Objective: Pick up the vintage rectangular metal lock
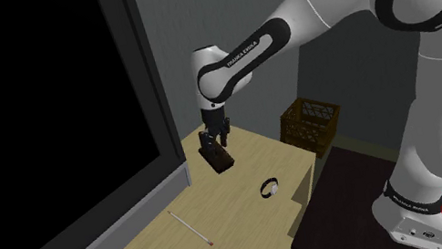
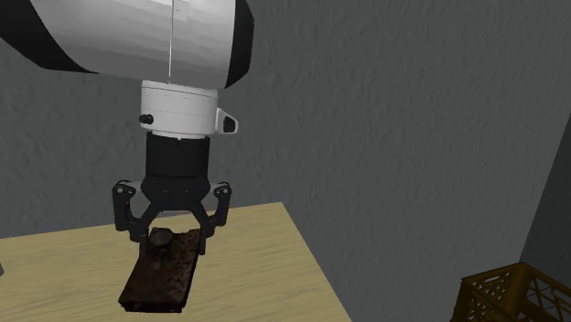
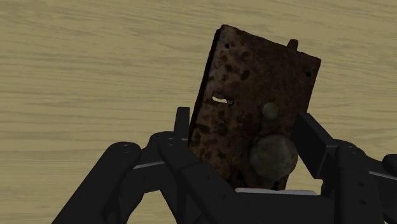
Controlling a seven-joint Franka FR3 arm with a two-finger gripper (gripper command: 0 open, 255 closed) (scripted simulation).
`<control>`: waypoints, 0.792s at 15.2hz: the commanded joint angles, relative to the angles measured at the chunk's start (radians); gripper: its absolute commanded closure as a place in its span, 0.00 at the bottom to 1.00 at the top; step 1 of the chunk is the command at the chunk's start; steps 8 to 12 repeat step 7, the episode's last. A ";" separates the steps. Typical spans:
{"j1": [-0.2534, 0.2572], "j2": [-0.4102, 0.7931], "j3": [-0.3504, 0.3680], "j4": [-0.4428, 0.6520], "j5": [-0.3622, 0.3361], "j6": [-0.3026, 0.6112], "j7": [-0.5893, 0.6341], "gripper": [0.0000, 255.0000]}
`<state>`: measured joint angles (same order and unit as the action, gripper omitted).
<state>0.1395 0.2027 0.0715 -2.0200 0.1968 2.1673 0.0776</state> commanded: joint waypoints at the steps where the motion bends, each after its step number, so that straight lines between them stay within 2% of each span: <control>1: 0.000 -0.015 0.000 0.007 -0.002 -0.022 0.005 1.00; 5: -0.001 -0.040 -0.001 0.031 -0.005 -0.070 0.013 1.00; 12: -0.001 -0.041 -0.001 0.032 -0.005 -0.072 0.014 1.00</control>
